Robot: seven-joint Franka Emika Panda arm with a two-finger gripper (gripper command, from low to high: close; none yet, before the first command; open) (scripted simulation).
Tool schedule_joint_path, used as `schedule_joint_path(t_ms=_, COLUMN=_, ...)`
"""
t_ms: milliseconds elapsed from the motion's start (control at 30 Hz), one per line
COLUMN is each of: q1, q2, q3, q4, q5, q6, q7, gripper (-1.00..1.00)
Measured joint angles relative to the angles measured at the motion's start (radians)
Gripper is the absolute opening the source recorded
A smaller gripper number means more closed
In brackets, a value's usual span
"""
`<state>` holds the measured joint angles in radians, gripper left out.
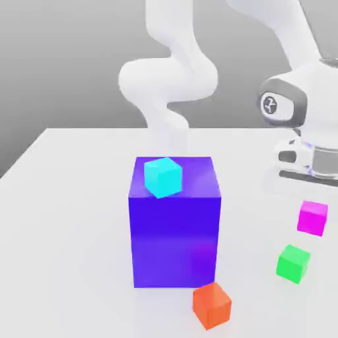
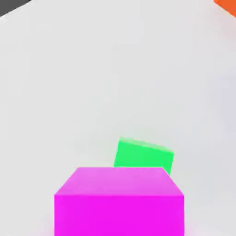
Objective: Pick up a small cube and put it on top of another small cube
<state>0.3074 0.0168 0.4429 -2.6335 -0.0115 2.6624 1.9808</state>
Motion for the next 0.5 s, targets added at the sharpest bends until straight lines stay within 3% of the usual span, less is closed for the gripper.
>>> schedule_joint_path(t_ms=100, q1=-0.052, q2=0.032, q3=-0.043, q4=0.003, q5=-0.028, q6=0.030, q7=0.024, gripper=-1.00)
schedule_joint_path(t_ms=400, q1=-0.004, q2=0.189, q3=-0.118, q4=0.008, q5=-0.192, q6=0.158, q7=0.144, gripper=-1.00)
schedule_joint_path(t_ms=433, q1=0.002, q2=0.199, q3=-0.126, q4=0.007, q5=-0.205, q6=0.167, q7=0.153, gripper=1.00)
schedule_joint_path(t_ms=500, q1=0.002, q2=0.199, q3=-0.126, q4=0.007, q5=-0.205, q6=0.167, q7=0.153, gripper=1.00)
